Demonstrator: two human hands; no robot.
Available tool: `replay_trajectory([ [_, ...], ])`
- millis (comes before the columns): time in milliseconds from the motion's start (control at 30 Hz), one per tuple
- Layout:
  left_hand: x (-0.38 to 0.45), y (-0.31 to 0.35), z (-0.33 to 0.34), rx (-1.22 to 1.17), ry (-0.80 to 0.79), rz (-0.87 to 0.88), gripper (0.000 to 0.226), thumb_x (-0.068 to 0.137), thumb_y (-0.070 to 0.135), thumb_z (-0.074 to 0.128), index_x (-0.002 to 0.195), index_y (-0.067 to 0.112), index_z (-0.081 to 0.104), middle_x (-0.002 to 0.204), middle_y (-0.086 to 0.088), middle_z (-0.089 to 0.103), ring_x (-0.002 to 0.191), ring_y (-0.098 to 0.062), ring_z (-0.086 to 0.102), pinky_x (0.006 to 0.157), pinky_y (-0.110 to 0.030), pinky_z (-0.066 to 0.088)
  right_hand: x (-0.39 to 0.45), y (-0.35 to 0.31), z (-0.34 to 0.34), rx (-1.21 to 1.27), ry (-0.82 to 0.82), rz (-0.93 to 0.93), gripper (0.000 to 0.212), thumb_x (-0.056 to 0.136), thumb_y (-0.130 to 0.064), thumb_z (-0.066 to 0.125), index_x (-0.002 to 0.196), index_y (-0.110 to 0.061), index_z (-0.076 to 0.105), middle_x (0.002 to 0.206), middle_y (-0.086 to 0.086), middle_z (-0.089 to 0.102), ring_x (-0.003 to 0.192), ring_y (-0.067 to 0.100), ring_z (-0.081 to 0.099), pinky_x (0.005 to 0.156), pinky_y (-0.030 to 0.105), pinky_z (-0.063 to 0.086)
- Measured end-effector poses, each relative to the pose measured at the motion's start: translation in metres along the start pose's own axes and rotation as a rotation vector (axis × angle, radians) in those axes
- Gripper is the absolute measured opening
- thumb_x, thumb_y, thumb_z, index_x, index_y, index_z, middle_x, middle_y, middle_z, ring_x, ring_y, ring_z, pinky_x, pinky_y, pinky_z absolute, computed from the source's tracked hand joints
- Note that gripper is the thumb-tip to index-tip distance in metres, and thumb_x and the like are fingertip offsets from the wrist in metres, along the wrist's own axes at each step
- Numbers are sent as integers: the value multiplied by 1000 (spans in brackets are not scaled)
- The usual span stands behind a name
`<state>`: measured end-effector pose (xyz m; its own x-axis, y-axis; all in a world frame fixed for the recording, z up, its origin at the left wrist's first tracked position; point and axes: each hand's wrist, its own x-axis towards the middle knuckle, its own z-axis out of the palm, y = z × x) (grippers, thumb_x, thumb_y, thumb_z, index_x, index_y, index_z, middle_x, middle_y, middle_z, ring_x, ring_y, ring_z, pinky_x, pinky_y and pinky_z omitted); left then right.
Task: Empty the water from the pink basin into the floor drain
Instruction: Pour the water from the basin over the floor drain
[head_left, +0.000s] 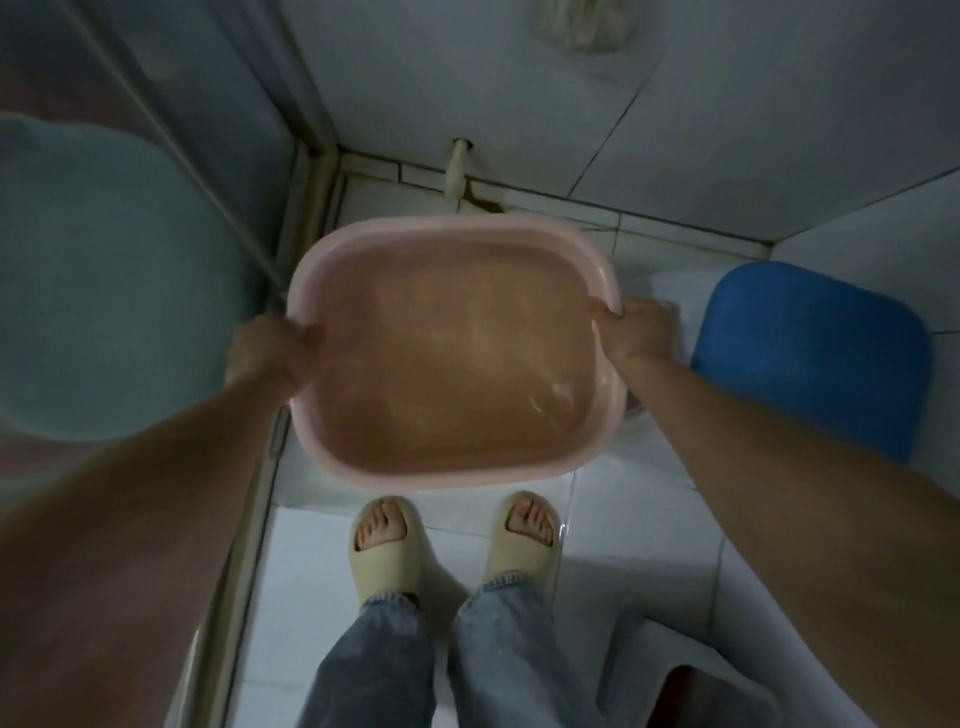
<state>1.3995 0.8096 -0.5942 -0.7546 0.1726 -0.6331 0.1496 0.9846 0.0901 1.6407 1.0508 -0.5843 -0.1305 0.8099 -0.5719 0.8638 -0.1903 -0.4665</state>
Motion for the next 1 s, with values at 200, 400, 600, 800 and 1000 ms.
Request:
replay_trajectory([
  [200, 11, 2, 38, -24, 48, -43, 55, 91, 45, 52, 115, -2, 65, 116, -28, 64, 107, -43, 62, 88, -44, 50, 37, 18, 32, -75, -51, 29, 36, 91, -45, 56, 97, -13, 72, 78, 3, 68, 63, 18, 62, 50, 21, 45],
  [400, 12, 6, 60, -131, 42, -122, 47, 92, 39, 54, 115, 0, 66, 111, -22, 67, 100, -39, 65, 77, -38, 50, 65, 23, 45, -163, -77, 15, 49, 91, -47, 53, 106, -3, 68, 90, 9, 65, 91, 27, 68, 73, 31, 53],
  [600, 7, 14, 69, -167, 27, -114, 35, 97, 33, 50, 109, 3, 65, 70, -3, 51, 52, -13, 42, 43, -19, 29, 78, 37, 51, -189, -93, 25, 49, 91, -46, 54, 111, -4, 67, 99, 13, 70, 81, 26, 66, 74, 32, 55],
  [800, 13, 16, 74, -129, 34, -127, 36, 94, 34, 52, 105, 3, 66, 80, -9, 57, 63, -21, 54, 50, -27, 40, 88, 41, 56, -224, -102, 15, 51, 91, -47, 51, 110, -3, 67, 100, 14, 69, 87, 28, 68, 77, 32, 55],
  [1000, 13, 18, 76, -135, 27, -151, 35, 96, 32, 52, 106, 1, 64, 62, -2, 45, 48, -12, 42, 41, -22, 30, 97, 47, 59, -280, -126, 20, 55, 92, -48, 49, 117, -2, 64, 110, 16, 68, 96, 31, 67, 78, 34, 54],
])
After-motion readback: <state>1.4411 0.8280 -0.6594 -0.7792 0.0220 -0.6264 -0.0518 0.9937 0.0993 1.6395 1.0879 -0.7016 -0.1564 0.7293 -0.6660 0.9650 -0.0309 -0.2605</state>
